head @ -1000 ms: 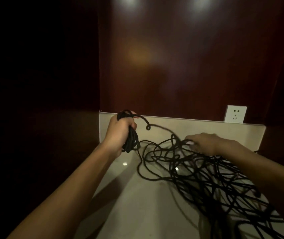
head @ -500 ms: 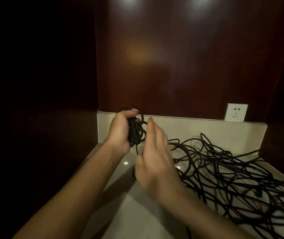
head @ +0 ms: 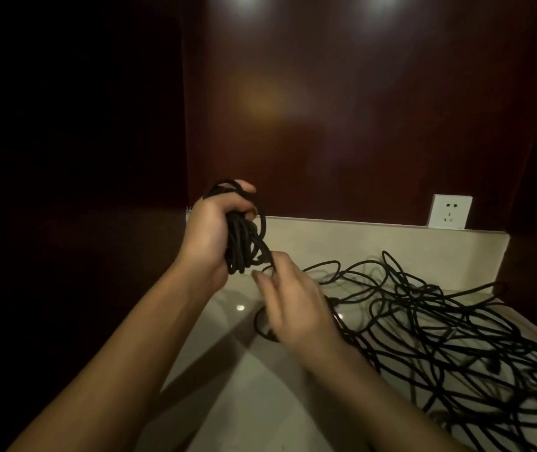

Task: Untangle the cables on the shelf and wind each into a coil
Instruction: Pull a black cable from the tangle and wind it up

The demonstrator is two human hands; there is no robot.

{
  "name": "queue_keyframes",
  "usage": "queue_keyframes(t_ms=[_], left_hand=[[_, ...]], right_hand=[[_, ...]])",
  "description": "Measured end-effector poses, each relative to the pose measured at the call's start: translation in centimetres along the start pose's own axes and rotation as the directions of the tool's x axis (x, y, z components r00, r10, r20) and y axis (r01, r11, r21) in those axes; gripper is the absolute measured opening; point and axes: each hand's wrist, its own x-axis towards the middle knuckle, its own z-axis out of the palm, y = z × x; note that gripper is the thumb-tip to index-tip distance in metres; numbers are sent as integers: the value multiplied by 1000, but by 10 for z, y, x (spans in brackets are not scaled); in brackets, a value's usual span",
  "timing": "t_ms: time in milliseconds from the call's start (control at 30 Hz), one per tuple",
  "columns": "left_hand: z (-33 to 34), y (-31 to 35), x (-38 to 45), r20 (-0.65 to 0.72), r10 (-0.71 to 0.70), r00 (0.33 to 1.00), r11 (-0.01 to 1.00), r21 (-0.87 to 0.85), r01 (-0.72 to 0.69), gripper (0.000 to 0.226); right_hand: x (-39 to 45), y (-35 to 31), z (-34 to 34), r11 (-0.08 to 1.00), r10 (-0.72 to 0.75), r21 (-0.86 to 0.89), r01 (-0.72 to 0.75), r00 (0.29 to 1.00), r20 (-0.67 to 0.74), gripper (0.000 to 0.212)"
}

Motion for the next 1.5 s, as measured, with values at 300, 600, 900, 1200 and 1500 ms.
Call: queue_keyframes(t_ms=[300,600,900,1200,1500], left_hand=[[12,-25,1,-19,-2,1000,973,-231,-2,27],[-20,-51,-1,44,432,901,708,603,-369,30],[-1,-47,-12,285,485,827,212,879,-427,38],[6,-67,3,103,305,947,443,865,-236,30],[24,-77,20,-213,-27,977,884,451,123,20]], right_hand=[[16,18,-49,-153,-398,812,-563,787,471,29],[36,39,-81,816,289,416,-400,908,305,16],[79,14,-85,860,395,-445,-250,878,270,58],[123,55,-104,381,87,-845,375,896,436,50],[100,81,-7,769,-166,-628,-122,910,-380,10]])
